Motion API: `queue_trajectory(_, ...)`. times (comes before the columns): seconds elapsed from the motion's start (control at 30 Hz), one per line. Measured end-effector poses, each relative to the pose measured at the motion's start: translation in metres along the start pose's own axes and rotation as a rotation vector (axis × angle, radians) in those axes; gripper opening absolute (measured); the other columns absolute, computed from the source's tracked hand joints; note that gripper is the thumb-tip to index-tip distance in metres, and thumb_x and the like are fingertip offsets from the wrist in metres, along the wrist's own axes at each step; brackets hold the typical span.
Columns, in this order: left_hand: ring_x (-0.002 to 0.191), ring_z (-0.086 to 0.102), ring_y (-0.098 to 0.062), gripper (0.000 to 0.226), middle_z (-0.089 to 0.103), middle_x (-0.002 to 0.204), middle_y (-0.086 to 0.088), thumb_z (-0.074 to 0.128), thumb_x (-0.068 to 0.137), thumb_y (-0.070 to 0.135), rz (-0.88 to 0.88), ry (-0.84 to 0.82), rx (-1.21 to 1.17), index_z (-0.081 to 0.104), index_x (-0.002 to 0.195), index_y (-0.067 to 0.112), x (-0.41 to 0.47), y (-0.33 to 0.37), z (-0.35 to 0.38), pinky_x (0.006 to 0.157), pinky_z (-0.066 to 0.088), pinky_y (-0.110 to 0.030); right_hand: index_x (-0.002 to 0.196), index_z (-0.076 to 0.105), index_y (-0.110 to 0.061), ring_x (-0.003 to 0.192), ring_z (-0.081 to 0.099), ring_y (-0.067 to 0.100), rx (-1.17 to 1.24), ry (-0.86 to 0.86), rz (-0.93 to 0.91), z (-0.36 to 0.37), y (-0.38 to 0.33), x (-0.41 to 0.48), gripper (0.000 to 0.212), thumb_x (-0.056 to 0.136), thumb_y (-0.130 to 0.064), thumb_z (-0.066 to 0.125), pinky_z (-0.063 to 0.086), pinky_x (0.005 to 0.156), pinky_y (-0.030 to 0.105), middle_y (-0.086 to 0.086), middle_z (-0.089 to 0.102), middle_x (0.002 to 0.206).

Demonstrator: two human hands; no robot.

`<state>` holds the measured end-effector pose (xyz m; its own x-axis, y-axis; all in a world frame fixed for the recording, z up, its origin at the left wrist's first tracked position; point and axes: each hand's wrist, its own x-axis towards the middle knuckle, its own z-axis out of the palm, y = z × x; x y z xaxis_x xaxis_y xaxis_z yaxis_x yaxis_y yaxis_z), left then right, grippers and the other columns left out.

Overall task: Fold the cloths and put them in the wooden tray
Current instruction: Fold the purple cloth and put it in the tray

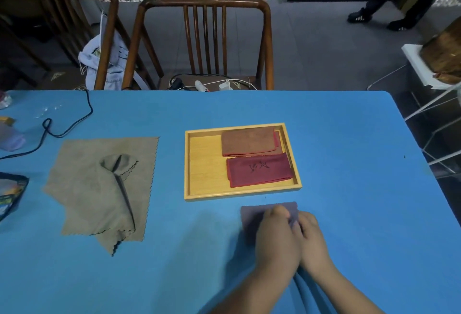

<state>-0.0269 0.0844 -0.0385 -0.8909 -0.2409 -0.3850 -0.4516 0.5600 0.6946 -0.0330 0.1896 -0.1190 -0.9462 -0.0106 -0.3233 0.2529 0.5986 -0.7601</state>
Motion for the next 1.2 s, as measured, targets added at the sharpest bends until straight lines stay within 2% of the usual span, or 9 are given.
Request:
queue_trajectory(0.17,0.111,0.060,-0.018,0.029,0.067,0.117,-0.003,0.043,0.095,0.027,-0.006,0.042,-0.014,0.061,0.114,0.015,-0.009,-0.011,0.022,0.093,0.041,-0.022,0.057,0.046,-0.018,0.060,0.049,0.008,0.032,0.009,0.059,-0.013,0.005,0.008,0.049,0.104,-0.025,0.034,0.036,0.057,0.023,-0.007,0.056,0.059)
queue_trajectory(0.27,0.091,0.063,-0.020,0.011,0.062,0.093,0.006,0.057,0.088,0.016,0.023,0.298,-0.143,0.065,0.095,0.018,-0.019,-0.052,0.007,0.080,0.045,-0.025,0.058,0.043,-0.024,0.057,0.048,0.010,-0.090,-0.016,0.040,-0.014,0.000,0.011,0.040,0.095,-0.036,0.053,0.032,0.052,0.022,-0.009,0.052,0.062)
queue_trajectory(0.33,0.100,0.059,-0.021,0.021,0.057,0.101,0.005,0.064,0.086,0.024,-0.133,0.387,-0.099,0.060,0.106,0.017,-0.014,-0.079,-0.006,0.087,0.048,-0.031,0.066,0.045,-0.027,0.060,0.053,0.012,-0.233,-0.041,0.101,-0.012,-0.003,0.009,0.030,0.087,-0.043,0.059,0.031,0.049,0.026,-0.005,0.055,0.074)
queue_trajectory(0.47,0.092,0.065,-0.025,0.035,0.067,0.096,-0.002,0.065,0.079,0.043,-0.416,0.037,-0.096,0.057,0.098,0.014,0.009,-0.084,-0.012,0.076,0.053,-0.032,0.078,0.046,-0.027,0.065,0.056,0.013,-0.392,-0.044,0.199,-0.005,-0.007,0.002,0.023,0.083,-0.045,0.060,0.035,0.047,0.029,-0.004,0.057,0.083)
queue_trajectory(0.63,0.060,0.054,-0.013,0.009,0.060,0.072,0.004,0.055,0.071,0.023,-0.419,-0.082,-0.271,0.055,0.078,0.016,0.009,-0.067,-0.020,0.050,0.040,-0.025,0.099,0.038,-0.029,0.074,0.058,0.019,-0.248,-0.079,0.322,0.001,-0.012,-0.010,0.036,0.080,-0.033,0.069,0.038,0.055,0.031,-0.007,0.062,0.083)
queue_trajectory(0.8,0.062,0.055,-0.007,0.013,0.058,0.072,0.004,0.055,0.069,0.027,-0.156,-0.211,-0.440,0.051,0.077,0.018,0.003,-0.058,-0.067,0.064,0.054,-0.031,0.099,0.066,-0.012,0.072,0.064,0.012,0.343,-0.242,0.372,0.012,-0.031,-0.017,0.010,0.090,-0.018,0.065,0.050,0.073,0.032,0.006,0.073,0.085)
queue_trajectory(0.97,0.079,0.071,-0.017,0.020,0.070,0.090,-0.005,0.058,0.081,0.024,-0.183,-0.314,-0.779,0.059,0.098,0.014,0.037,-0.060,-0.130,0.070,0.062,-0.036,0.118,0.063,-0.002,0.091,0.070,0.029,1.053,-0.557,0.390,0.016,-0.085,0.006,0.030,0.091,-0.014,0.062,0.057,0.075,0.036,0.017,0.073,0.106)
queue_trajectory(1.1,0.072,0.067,-0.018,0.010,0.067,0.083,-0.005,0.059,0.090,0.022,-0.247,-0.120,-0.609,0.058,0.086,0.014,0.070,-0.085,-0.153,0.067,0.056,-0.032,0.108,0.066,-0.009,0.082,0.071,0.007,0.592,-0.288,0.170,0.029,-0.126,0.052,0.018,0.091,-0.010,0.066,0.056,0.067,0.021,0.007,0.076,0.097)
queue_trajectory(1.2,0.064,0.054,-0.021,0.023,0.057,0.073,-0.002,0.063,0.087,0.027,-0.275,0.116,-0.308,0.049,0.070,0.018,0.093,-0.100,-0.152,0.062,0.042,-0.030,0.128,0.059,-0.010,0.112,0.064,0.016,0.188,-0.193,0.038,0.047,-0.146,0.084,0.046,0.085,-0.021,0.072,0.050,0.096,0.031,0.002,0.069,0.120)
